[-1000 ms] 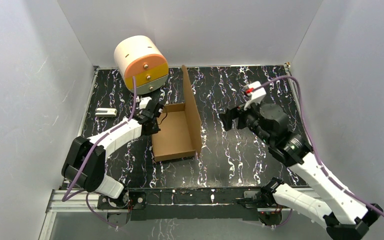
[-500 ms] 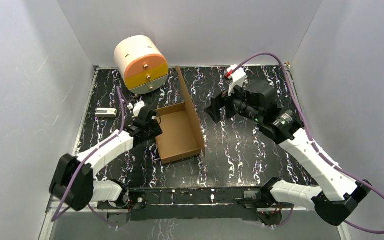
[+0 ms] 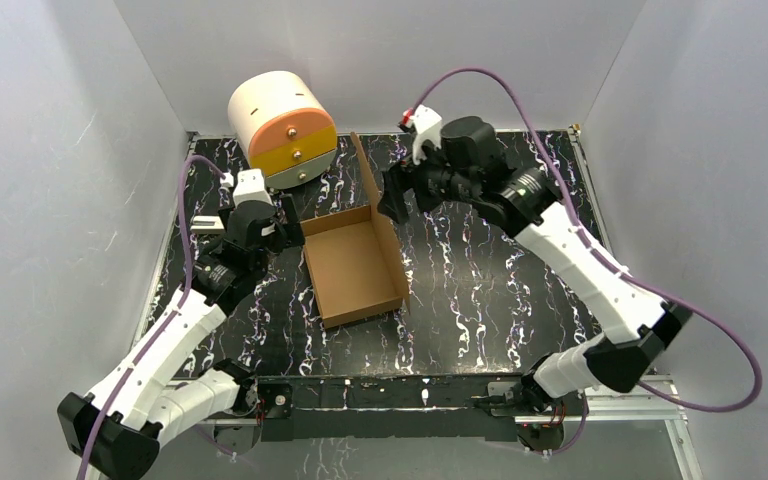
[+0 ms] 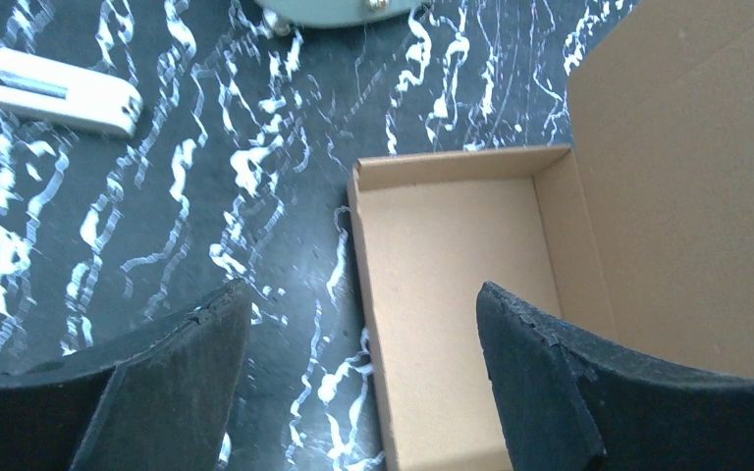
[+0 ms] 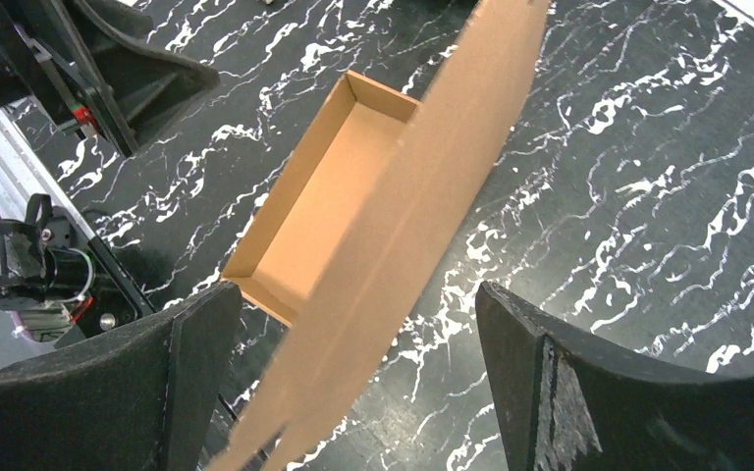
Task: Fold the paper box
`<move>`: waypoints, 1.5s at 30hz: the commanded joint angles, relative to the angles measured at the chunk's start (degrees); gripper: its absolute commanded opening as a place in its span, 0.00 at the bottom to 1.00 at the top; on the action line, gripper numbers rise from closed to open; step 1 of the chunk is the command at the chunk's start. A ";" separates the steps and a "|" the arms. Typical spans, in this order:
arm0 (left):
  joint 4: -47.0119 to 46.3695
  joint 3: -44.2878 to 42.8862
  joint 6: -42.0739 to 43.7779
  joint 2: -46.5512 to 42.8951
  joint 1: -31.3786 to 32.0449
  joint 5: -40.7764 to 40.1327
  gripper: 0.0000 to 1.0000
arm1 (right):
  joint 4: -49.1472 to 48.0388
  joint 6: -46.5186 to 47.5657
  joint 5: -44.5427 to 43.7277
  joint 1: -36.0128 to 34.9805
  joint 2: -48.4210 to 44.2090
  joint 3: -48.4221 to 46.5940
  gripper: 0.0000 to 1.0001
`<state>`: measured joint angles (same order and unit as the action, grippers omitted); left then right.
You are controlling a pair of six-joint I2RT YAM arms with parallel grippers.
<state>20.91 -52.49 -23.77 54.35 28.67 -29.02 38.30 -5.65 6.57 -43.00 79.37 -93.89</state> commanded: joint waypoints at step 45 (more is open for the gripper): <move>-5.78 6.67 15.18 -11.80 -19.11 25.06 0.82 | 30.69 55.88 23.25 0.04 34.71 -39.60 0.00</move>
<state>17.56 -46.52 -10.94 44.36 10.44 -8.82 66.32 42.48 24.23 -42.92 113.06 -131.48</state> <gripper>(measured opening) 0.822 0.048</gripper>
